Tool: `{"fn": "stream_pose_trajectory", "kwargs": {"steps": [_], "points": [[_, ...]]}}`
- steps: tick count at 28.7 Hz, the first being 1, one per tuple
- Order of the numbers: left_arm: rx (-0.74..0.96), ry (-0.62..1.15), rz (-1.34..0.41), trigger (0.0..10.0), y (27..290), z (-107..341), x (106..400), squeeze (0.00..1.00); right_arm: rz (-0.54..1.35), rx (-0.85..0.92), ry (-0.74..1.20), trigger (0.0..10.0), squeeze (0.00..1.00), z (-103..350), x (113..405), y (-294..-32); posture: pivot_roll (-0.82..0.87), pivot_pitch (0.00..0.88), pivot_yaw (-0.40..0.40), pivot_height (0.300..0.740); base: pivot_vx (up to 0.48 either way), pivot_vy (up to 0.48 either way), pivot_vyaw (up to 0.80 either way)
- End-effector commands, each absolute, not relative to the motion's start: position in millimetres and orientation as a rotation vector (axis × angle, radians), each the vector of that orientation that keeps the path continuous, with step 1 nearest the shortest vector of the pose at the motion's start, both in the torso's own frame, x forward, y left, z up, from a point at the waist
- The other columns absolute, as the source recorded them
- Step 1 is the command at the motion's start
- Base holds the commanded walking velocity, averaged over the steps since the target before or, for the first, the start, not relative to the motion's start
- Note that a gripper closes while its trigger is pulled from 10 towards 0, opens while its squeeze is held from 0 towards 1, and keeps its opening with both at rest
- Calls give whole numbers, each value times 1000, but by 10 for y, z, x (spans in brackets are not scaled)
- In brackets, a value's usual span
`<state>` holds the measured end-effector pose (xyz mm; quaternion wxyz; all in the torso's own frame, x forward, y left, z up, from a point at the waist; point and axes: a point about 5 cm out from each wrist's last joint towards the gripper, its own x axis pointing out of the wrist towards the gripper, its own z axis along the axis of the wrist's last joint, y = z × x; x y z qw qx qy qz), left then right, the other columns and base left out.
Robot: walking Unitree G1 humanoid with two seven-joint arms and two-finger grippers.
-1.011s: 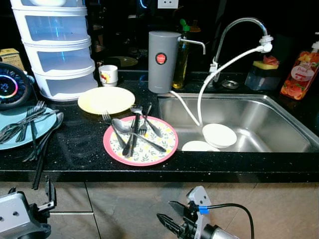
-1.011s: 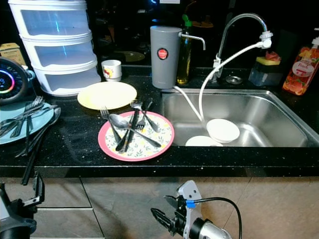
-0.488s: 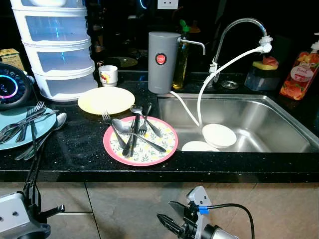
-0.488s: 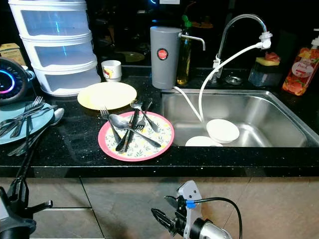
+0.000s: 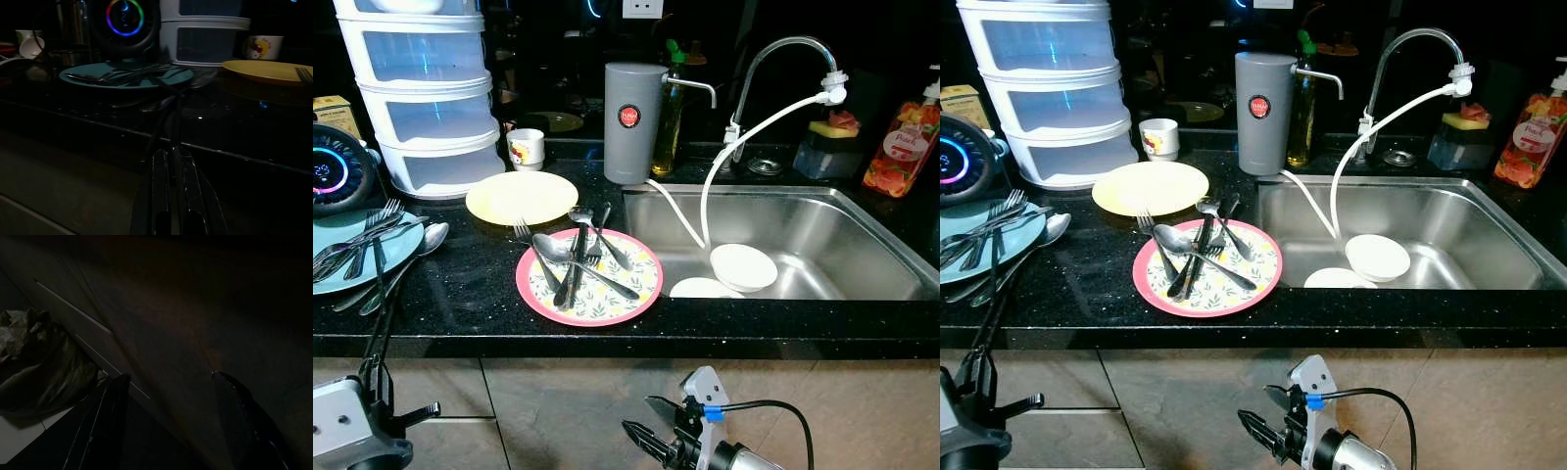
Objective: Kitchen organization
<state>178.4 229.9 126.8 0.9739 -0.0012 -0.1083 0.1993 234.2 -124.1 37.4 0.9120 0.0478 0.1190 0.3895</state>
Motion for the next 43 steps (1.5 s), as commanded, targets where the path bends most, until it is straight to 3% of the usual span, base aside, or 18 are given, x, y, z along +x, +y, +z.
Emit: {"fn": "stream_pose_trajectory", "kwargs": {"steps": [1,19,37,43], "points": [[13,-243,356,0,2240,1319,1802,149,797,85,251,10000,0,368,2348,-1256,48,0,-38,740,0,0,0],[94,-381,143,0,1896,1610,1966,153,796,85,244,10000,0,389,2361,-1259,48,0,-39,740,0,0,0],[93,-665,61,0,1734,2354,2199,149,794,81,238,10000,0,408,2384,-1269,40,0,-36,740,0,0,0],[44,-768,-35,0,1544,2682,2285,149,789,76,225,10000,0,449,2433,-1298,40,0,-36,740,0,0,0]]}}
